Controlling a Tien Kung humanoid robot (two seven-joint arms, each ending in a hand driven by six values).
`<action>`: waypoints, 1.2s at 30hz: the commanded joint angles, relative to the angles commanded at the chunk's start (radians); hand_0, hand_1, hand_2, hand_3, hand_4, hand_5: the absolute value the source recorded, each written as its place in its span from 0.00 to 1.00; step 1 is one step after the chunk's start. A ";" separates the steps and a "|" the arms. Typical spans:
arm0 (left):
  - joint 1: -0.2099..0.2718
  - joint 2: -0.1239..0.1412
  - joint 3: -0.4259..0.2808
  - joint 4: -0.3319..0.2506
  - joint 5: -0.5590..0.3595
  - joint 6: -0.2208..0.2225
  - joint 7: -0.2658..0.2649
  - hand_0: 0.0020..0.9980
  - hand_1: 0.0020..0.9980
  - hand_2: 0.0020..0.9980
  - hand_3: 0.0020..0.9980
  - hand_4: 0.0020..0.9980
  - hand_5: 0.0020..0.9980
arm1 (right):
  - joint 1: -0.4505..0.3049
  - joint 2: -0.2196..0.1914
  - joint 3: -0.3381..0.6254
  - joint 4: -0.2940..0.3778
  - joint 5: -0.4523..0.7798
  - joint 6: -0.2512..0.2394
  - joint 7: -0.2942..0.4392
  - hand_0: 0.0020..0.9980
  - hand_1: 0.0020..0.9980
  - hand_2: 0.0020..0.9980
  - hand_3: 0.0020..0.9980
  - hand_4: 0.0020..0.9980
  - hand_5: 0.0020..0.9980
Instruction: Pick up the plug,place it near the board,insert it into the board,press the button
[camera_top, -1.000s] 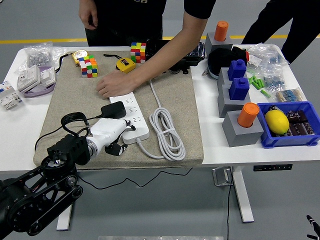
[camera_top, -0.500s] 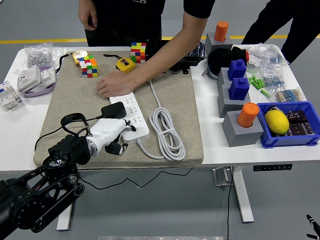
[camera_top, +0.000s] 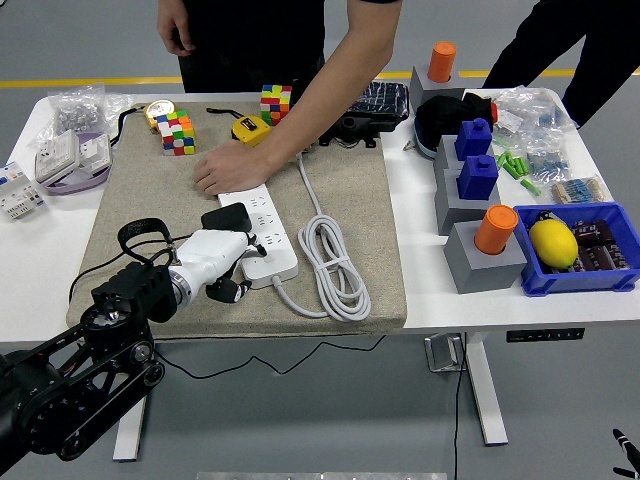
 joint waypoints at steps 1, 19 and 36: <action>0.000 0.001 -0.004 -0.014 -0.001 -0.003 0.001 0.11 0.02 0.13 0.78 0.67 0.00 | 0.000 0.000 0.000 0.000 -0.001 0.000 0.000 0.80 0.75 0.73 0.79 1.00 0.97; 0.005 0.010 -0.037 -0.124 0.010 -0.006 0.007 0.12 0.02 0.13 0.78 0.67 0.00 | -0.004 0.001 -0.002 0.000 0.002 0.000 -0.001 0.80 0.75 0.73 0.79 1.00 0.97; 0.028 0.011 -0.044 -0.063 -0.046 0.089 -0.077 1.00 1.00 1.00 0.99 1.00 0.58 | -0.006 0.002 -0.007 0.000 0.008 -0.001 -0.003 0.80 0.75 0.73 0.79 1.00 0.98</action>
